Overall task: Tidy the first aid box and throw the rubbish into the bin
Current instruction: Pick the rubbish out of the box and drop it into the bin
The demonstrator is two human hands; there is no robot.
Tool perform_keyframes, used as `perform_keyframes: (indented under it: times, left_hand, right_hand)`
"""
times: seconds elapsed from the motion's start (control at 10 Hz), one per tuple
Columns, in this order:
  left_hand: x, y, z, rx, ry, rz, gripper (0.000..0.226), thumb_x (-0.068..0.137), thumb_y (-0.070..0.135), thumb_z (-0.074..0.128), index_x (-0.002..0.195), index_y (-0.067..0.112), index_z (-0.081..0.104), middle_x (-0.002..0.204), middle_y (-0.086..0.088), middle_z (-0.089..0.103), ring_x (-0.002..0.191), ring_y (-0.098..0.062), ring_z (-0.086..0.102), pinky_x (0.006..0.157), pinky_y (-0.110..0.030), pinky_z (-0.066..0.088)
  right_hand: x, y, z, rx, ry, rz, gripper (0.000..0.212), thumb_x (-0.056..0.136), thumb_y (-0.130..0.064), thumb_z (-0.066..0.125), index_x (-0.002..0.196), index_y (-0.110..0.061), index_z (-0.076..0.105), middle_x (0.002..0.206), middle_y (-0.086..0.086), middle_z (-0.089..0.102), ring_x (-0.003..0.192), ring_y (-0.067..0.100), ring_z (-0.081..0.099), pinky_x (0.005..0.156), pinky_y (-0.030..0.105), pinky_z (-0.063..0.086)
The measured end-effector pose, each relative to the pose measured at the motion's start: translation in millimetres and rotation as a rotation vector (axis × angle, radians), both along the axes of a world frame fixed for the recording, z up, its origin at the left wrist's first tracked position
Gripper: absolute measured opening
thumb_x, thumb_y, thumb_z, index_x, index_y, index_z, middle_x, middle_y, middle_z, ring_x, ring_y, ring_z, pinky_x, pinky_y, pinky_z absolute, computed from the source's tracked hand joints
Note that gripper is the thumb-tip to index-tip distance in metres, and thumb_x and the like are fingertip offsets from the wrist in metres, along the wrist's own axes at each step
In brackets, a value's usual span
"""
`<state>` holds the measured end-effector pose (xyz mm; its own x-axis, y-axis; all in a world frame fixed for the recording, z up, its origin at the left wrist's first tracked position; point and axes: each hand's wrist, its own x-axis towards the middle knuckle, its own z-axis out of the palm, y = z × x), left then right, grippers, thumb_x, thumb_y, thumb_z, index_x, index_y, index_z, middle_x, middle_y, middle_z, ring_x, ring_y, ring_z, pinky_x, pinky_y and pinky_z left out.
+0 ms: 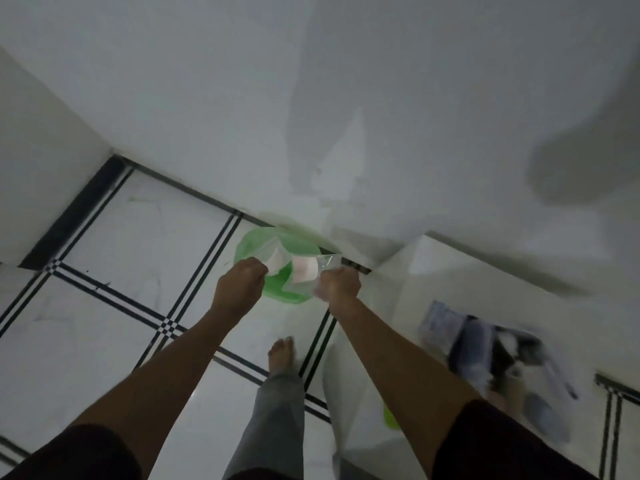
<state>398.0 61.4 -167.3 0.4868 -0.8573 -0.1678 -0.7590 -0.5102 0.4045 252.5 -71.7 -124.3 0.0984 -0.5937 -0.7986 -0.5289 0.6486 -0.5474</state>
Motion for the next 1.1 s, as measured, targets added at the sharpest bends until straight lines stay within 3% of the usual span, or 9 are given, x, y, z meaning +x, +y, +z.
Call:
perform_keyframes:
  times: [0.1,0.2,0.3,0.4,0.5,0.6,0.7,0.9,1.1]
  left_hand:
    - [49,-23,-61,0.057,0.029,-0.019,0.008,0.082,0.004,0.057,0.086,0.005,0.064,0.089,-0.011,0.065,0.083,-0.033,0.062,0.059,-0.047,0.055]
    - [74,-35,-115,0.132,0.018,-0.068,0.007,0.081,0.002,0.057,0.082,0.004,0.064,0.085,-0.011,0.064,0.078,-0.032,0.061,0.055,-0.043,0.055]
    - [88,-34,-166,0.214,0.01,-0.143,0.01,0.077,-0.003,0.059,0.079,0.005,0.066,0.082,-0.011,0.064,0.072,-0.034,0.063,0.051,-0.042,0.054]
    - [87,-18,-209,0.295,0.029,-0.16,0.02,0.076,0.0,0.062,0.094,0.008,0.068,0.1,-0.011,0.067,0.087,-0.035,0.064,0.058,-0.044,0.056]
    - [75,0,-217,0.386,0.06,-0.151,0.034,0.084,0.01,0.059,0.118,0.012,0.062,0.131,-0.006,0.059,0.118,-0.028,0.054,0.078,-0.045,0.052]
    - [58,5,-198,0.304,0.09,-0.089,0.031,0.084,0.011,0.061,0.115,0.008,0.065,0.128,-0.011,0.062,0.114,-0.031,0.059,0.083,-0.045,0.052]
    - [41,0,-158,0.131,0.056,-0.102,0.025,0.075,0.004,0.071,0.1,0.003,0.07,0.11,-0.018,0.07,0.095,-0.035,0.068,0.073,-0.046,0.057]
    - [-19,-19,-26,-0.086,-0.011,-0.134,0.017,0.076,0.0,0.068,0.093,0.0,0.071,0.095,-0.018,0.072,0.084,-0.036,0.069,0.073,-0.044,0.058]
    - [-124,-31,99,-0.285,-0.107,-0.227,0.017,0.075,0.001,0.062,0.088,-0.003,0.07,0.091,-0.022,0.072,0.08,-0.037,0.069,0.073,-0.045,0.056]
  right_hand:
    - [43,-8,-100,0.074,0.069,-0.019,0.025,0.084,-0.005,0.053,0.105,0.005,0.06,0.1,0.024,0.065,0.072,0.023,0.061,0.073,0.032,0.061]
    - [68,-9,-158,0.051,0.161,-0.008,0.026,0.08,-0.009,0.058,0.103,0.001,0.059,0.103,0.017,0.066,0.092,0.03,0.066,0.084,0.036,0.057]
    - [93,-7,-212,0.079,0.213,-0.019,0.028,0.075,-0.005,0.063,0.102,0.0,0.061,0.106,0.016,0.067,0.093,0.035,0.067,0.082,0.043,0.058]
    - [106,4,-235,0.124,0.257,0.095,0.036,0.082,-0.007,0.061,0.115,0.005,0.057,0.114,0.02,0.064,0.102,0.036,0.064,0.086,0.036,0.055]
    - [97,16,-238,0.121,0.3,0.219,0.041,0.085,-0.01,0.056,0.122,0.006,0.052,0.112,0.019,0.062,0.098,0.031,0.062,0.075,0.031,0.051]
    - [77,25,-223,0.041,0.308,0.348,0.033,0.084,-0.011,0.055,0.111,0.008,0.058,0.107,0.019,0.065,0.088,0.029,0.061,0.067,0.029,0.046]
    - [54,26,-190,-0.083,0.261,0.419,0.025,0.082,-0.008,0.052,0.103,0.006,0.058,0.1,0.017,0.063,0.083,0.026,0.056,0.067,0.03,0.044]
    - [-6,26,-70,-0.419,0.186,0.546,0.018,0.085,-0.012,0.046,0.098,-0.003,0.055,0.103,0.016,0.062,0.095,0.033,0.059,0.071,0.035,0.046]
    - [-108,30,43,-0.703,0.133,0.609,0.026,0.089,-0.014,0.045,0.112,-0.007,0.056,0.117,0.013,0.058,0.11,0.031,0.054,0.087,0.038,0.047]
